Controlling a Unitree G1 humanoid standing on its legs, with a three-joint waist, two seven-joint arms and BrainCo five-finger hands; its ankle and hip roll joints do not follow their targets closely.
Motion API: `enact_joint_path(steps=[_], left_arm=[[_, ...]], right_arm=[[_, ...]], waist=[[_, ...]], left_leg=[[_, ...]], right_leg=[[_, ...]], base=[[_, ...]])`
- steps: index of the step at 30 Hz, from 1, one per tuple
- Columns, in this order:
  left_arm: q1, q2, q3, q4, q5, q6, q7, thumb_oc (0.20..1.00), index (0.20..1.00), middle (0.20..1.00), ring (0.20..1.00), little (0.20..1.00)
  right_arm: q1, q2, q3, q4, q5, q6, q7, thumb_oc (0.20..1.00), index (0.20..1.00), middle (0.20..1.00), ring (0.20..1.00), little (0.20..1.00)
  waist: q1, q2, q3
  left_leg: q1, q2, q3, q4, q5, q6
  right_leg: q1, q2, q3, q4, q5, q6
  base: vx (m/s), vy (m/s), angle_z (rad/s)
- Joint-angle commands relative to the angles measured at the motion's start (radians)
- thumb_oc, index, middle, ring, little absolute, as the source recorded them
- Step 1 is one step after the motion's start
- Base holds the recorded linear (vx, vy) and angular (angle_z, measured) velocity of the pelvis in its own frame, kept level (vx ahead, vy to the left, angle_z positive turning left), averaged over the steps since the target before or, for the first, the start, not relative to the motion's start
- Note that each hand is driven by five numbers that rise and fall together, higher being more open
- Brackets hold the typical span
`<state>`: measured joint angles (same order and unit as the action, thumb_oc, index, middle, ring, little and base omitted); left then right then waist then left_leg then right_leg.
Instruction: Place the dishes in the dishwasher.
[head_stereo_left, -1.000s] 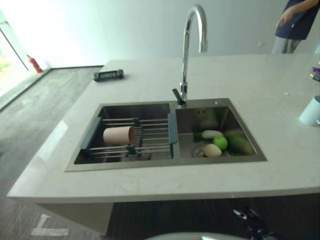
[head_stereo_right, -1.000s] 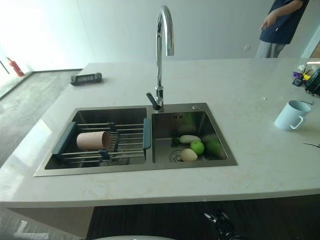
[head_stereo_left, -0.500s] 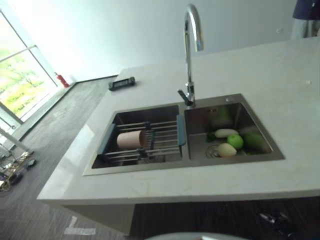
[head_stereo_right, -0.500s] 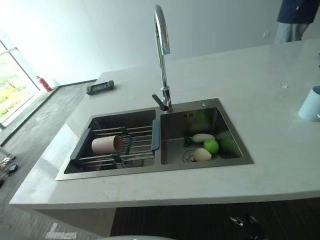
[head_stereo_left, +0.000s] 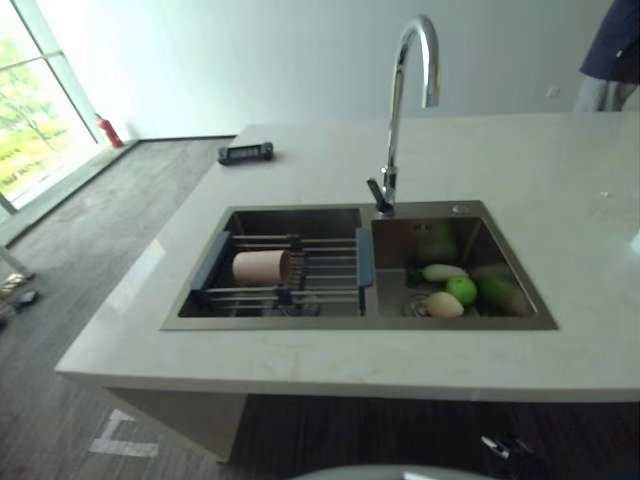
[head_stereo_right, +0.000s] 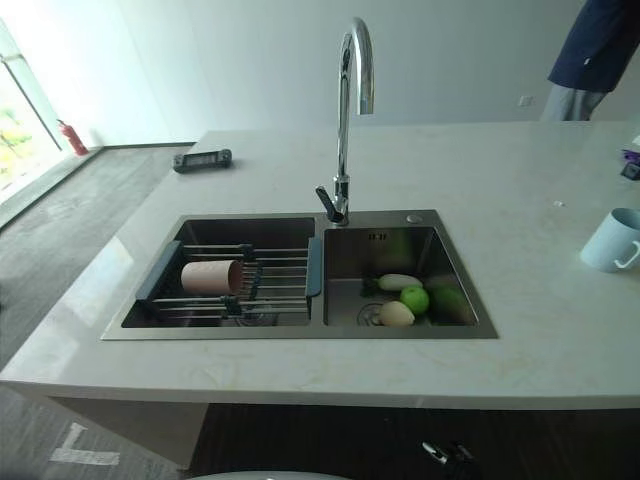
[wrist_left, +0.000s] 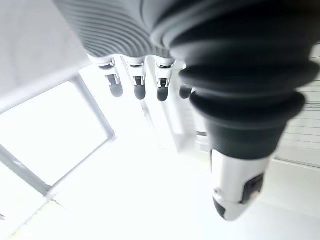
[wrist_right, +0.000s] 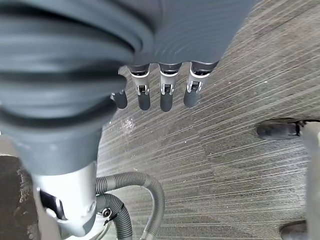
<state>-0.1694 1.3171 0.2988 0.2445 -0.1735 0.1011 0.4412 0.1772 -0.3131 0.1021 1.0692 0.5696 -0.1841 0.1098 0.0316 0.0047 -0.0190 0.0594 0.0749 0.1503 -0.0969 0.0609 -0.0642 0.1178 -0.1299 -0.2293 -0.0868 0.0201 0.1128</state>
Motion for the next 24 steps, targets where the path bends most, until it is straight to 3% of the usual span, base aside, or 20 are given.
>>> enact_joint_path(steps=[1, 2, 5, 8, 13, 24], left_arm=[[-0.088, -0.08, -0.014, 0.028, 0.037, -0.153, -0.021, 1.0, 1.0, 1.0, 1.0, 1.0], [-0.125, -0.223, -0.108, -0.098, 0.077, -0.203, -0.13, 1.0, 1.0, 1.0, 1.0, 1.0], [-0.141, -0.279, -0.16, -0.133, 0.131, -0.212, -0.182, 1.0, 1.0, 1.0, 1.0, 1.0], [-0.177, -0.286, -0.225, -0.114, 0.161, -0.233, -0.235, 1.0, 1.0, 1.0, 1.0, 1.0], [-0.218, -0.272, -0.304, -0.086, 0.186, -0.216, -0.284, 1.0, 1.0, 1.0, 1.0, 1.0], [-0.264, -0.165, -0.452, 0.101, 0.343, -0.192, -0.445, 1.0, 1.0, 1.0, 1.0, 1.0]], right_arm=[[-0.042, 0.002, -0.01, -0.018, -0.008, -0.033, -0.004, 1.0, 1.0, 1.0, 1.0, 1.0], [-0.035, 0.021, -0.015, -0.012, -0.029, -0.031, 0.008, 1.0, 1.0, 1.0, 1.0, 1.0], [-0.034, 0.029, -0.01, -0.017, -0.052, -0.019, 0.01, 1.0, 1.0, 1.0, 1.0, 1.0], [-0.037, 0.028, 0.003, -0.025, -0.065, -0.004, 0.009, 1.0, 1.0, 1.0, 1.0, 1.0], [-0.037, 0.019, 0.012, -0.031, -0.069, 0.021, 0.009, 1.0, 1.0, 1.0, 1.0, 1.0], [-0.059, -0.066, 0.026, -0.076, -0.046, 0.058, 0.044, 1.0, 1.0, 1.0, 1.0, 1.0]], waist=[[-0.003, 0.018, 0.033], [-0.017, 0.008, 0.031], [-0.028, 0.005, 0.031], [-0.039, 0.003, 0.032], [-0.052, 0.003, 0.04], [-0.063, 0.023, 0.112]], left_leg=[[0.056, 0.032, 0.029, 0.01, -0.054, -0.031], [0.064, 0.034, 0.035, 0.01, -0.059, -0.028], [0.07, 0.036, 0.043, 0.01, -0.058, -0.027], [0.073, 0.038, 0.051, 0.01, -0.056, -0.026], [0.075, 0.041, 0.065, 0.01, -0.052, -0.026], [-0.008, 0.046, 0.061, 0.01, -0.02, -0.033]], right_leg=[[0.017, -0.085, -0.057, -0.001, 0.051, 0.083], [0.019, -0.08, -0.045, -0.001, 0.05, 0.081], [0.018, -0.075, -0.033, -0.001, 0.051, 0.08], [0.016, -0.074, -0.025, -0.001, 0.056, 0.082], [0.01, -0.073, -0.017, -0.001, 0.062, 0.087], [-0.074, -0.082, 0.002, -0.001, 0.083, 0.096]], base=[[0.07, -0.03, -0.04], [0.06, -0.021, -0.05], [0.04, 0.003, -0.14], [0.03, 0.012, -0.18], [0.04, 0.021, -0.11], [-0.04, 0.067, -0.04]])
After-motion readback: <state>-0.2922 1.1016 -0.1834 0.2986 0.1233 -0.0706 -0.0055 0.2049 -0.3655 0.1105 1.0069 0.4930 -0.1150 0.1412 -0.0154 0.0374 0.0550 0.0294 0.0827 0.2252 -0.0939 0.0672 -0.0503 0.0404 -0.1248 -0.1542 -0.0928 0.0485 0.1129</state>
